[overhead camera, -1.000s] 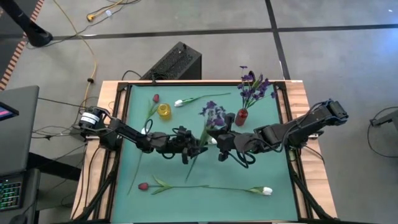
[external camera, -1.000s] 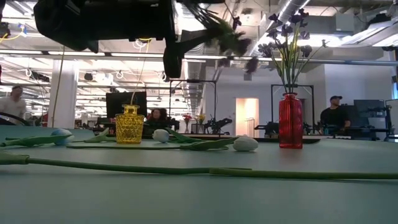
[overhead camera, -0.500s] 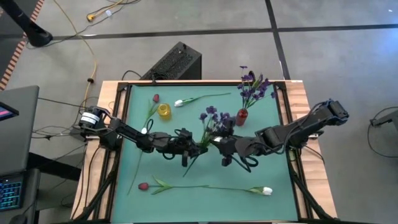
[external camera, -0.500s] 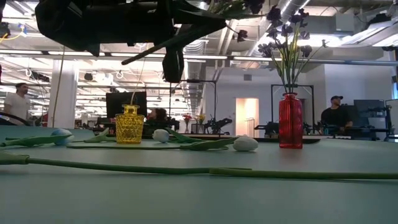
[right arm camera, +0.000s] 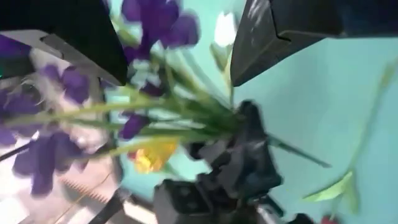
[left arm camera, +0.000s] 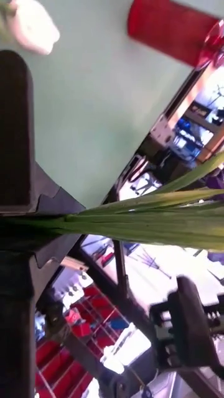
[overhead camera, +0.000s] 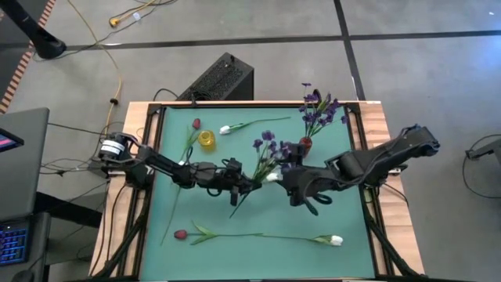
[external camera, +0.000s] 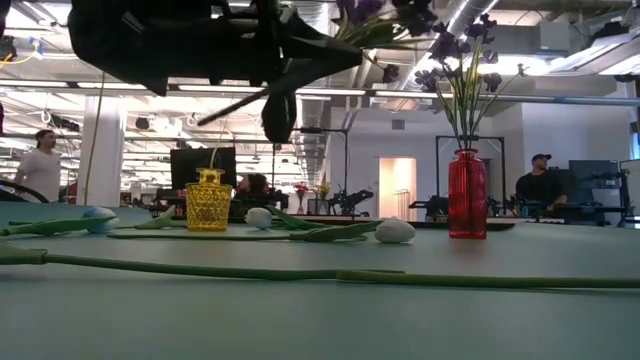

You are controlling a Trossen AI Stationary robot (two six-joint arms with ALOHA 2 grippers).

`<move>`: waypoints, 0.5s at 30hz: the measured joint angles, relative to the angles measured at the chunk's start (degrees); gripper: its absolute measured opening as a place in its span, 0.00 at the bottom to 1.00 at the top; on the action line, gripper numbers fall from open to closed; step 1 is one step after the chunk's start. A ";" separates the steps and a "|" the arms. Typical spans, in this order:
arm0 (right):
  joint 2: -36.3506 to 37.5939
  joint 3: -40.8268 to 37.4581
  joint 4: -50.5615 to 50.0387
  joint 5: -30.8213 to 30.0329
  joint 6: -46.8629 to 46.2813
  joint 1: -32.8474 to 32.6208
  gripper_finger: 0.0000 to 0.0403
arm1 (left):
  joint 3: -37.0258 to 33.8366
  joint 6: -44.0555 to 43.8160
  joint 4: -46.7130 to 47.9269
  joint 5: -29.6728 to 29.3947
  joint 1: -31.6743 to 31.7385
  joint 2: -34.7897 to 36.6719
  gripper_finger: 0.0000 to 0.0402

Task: Sort flowers into vase by color
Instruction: Put the violet flowers into the red vase

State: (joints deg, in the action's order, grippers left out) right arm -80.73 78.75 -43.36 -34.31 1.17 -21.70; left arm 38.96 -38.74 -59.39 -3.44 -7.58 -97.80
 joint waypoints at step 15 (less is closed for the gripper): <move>6.43 6.80 -21.19 13.52 -12.82 -1.68 0.78 | 0.00 10.99 -3.71 1.68 2.58 0.56 0.00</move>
State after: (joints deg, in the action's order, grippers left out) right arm -74.30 85.55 -64.55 -20.79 -11.64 -23.39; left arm 38.96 -27.75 -63.10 -1.76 -4.99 -97.24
